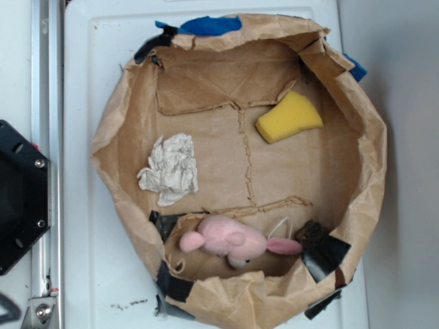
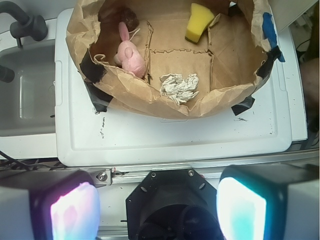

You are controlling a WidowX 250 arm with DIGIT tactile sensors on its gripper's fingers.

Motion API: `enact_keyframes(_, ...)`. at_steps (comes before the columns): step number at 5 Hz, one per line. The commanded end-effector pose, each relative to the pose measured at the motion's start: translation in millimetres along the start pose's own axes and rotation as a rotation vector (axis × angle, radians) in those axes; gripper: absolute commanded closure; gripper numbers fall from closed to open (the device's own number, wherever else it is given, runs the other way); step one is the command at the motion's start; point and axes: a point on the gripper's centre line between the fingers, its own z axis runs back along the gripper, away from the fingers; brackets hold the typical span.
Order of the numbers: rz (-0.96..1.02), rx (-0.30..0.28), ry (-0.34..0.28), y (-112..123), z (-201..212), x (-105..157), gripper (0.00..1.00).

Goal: Grab the white paper.

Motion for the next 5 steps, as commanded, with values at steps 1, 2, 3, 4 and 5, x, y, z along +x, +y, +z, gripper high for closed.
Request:
enact_keyframes(1,0.0,0.0,0.0,0,0,0,0.0)
enact_keyframes(2,0.065,-0.013,0.016,22,-7,32,0.0)
enact_keyframes(3,0.095,-0.013,0.007,33,-16,64,0.0)
enact_keyframes(4,0.066,-0.03,0.007,33,-28,83,0.0)
enact_keyframes(5,0.013,-0.041,0.022,18,-43,94,0.0)
